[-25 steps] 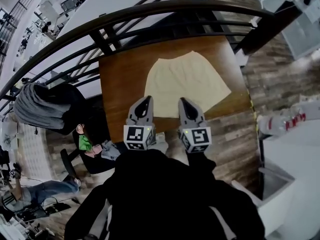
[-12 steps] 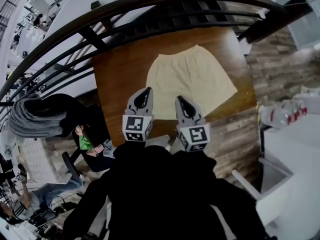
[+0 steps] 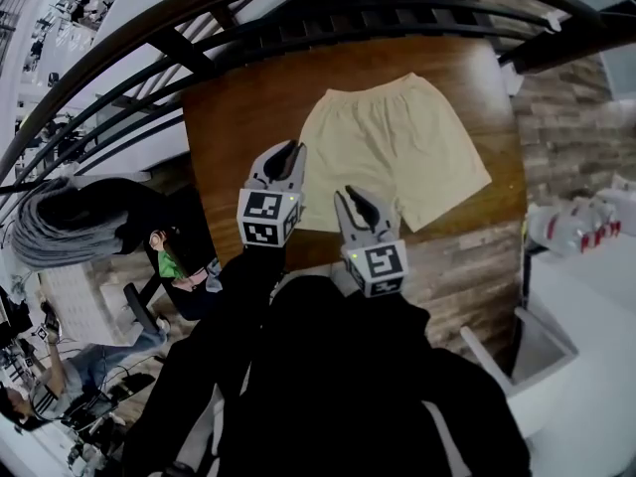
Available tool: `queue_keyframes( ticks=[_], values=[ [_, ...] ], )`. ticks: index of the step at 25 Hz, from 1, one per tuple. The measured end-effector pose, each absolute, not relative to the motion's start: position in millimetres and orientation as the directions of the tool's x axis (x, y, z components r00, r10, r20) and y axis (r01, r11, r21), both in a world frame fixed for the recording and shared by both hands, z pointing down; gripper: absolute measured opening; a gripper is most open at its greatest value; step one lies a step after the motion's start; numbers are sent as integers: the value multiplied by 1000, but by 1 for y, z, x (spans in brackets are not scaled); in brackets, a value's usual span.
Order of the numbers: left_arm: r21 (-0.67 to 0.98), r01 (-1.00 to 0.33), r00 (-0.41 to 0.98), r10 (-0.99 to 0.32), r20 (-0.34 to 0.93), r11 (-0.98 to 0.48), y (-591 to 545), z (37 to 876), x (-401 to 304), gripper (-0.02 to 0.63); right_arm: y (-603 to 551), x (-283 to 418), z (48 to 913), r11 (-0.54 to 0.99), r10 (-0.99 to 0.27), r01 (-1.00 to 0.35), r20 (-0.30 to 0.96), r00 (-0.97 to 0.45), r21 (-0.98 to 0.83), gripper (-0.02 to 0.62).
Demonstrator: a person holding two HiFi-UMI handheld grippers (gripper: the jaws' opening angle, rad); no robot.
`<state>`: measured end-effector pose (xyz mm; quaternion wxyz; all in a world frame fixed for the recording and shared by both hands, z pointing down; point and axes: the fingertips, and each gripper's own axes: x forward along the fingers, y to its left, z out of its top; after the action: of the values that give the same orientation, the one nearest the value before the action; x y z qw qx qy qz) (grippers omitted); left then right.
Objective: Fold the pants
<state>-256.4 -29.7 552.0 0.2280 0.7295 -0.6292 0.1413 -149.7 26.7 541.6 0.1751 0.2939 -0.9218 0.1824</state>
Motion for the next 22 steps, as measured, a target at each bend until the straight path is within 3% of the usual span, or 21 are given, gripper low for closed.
queue_keyframes(
  ticks=[22],
  values=[
    [178,-963,271,-685,677,-204,-112,641,-270,65,116,-217,642,880,-141,-403,670,-729,-253,121]
  ],
)
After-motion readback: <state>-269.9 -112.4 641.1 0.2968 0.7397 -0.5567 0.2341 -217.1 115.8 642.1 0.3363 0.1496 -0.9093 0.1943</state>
